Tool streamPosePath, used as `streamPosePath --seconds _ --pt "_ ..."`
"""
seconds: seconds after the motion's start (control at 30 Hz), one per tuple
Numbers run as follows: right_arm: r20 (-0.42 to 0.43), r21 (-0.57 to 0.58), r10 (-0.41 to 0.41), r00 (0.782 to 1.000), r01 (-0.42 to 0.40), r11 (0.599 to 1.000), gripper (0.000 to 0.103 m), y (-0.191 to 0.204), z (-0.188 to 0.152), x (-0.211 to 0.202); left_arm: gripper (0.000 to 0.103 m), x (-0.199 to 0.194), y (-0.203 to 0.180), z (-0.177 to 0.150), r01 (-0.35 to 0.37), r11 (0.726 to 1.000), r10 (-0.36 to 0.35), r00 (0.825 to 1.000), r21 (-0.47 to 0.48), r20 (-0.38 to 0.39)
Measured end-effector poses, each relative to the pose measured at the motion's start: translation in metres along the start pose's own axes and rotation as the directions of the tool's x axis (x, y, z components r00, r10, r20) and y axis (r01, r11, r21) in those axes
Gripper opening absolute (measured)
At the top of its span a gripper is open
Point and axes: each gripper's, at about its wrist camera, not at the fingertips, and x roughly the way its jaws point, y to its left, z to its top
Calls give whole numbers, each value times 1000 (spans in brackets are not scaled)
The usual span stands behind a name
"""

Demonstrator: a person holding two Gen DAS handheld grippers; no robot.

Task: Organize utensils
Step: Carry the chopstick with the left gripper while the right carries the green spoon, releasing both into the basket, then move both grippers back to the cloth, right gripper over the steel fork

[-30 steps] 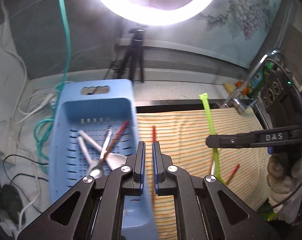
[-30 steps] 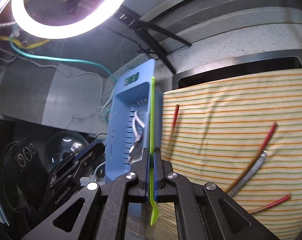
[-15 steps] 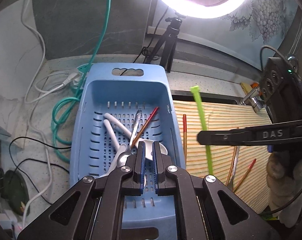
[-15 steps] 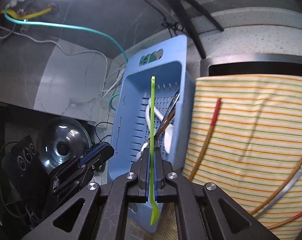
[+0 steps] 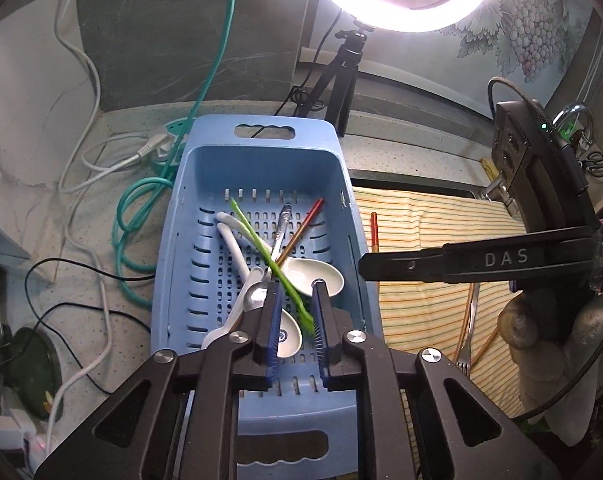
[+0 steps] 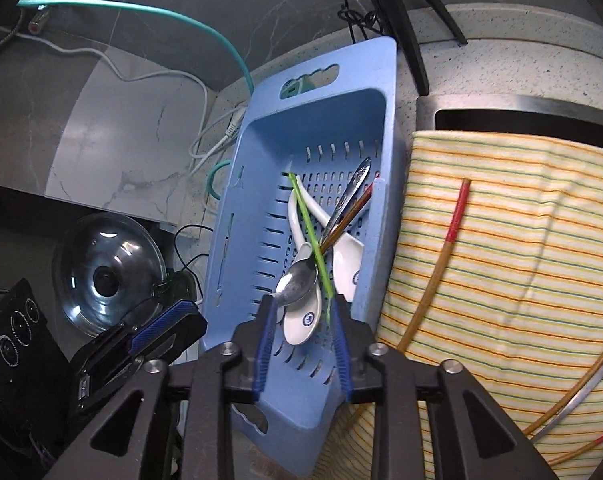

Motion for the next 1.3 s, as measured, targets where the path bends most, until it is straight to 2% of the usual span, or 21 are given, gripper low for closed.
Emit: streamPosePath --seconds 0.13,0.17,0.23,0.33,0.47,0.67,0.73,0.77,0.83,0.93,1.07,1.3 --pt "27 -7 -23 999 24 1000 28 -9 -1 -19 17 -1 -15 -1 20 999 -20 1000 29 2" --pt "33 -3 -24 999 24 1000 28 -12 -2 -25 26 -2 -18 -2 28 999 -28 1000 34 6" --pt "51 -5 -25 998 25 1000 28 -19 -5 -38 34 -8 -28 -3 51 998 -52 998 49 26" --pt "82 -27 -48 995 50 998 28 -29 -11 -57 43 -14 -42 -5 79 995 -82 996 60 39" --pt "141 -26 -57 988 62 998 34 -48 -20 -84 43 -13 -57 -9 101 992 -104 994 81 33" --pt "227 -30 -113 967 123 992 34 -80 -40 -121 43 -7 -80 -21 134 986 -135 991 101 7" --pt "240 -22 -114 964 122 992 41 -91 -48 -130 43 -3 -89 -27 140 984 -140 990 108 -6" --pt "245 -16 -117 963 124 992 50 -98 -52 -134 43 -1 -94 -30 143 984 -142 990 110 -13" --pt "254 -5 -132 958 138 990 51 -110 -62 -143 43 5 -105 -38 158 981 -155 987 113 -32" --pt "257 17 -181 949 183 983 51 -125 -76 -152 43 12 -120 -49 171 978 -165 985 119 -52" --pt "223 62 -212 952 203 977 51 -144 -94 -157 43 24 -140 -59 178 974 -168 983 139 -80" --pt "158 135 -177 971 157 978 51 -167 -122 -150 43 40 -158 -68 190 971 -176 979 146 -106"
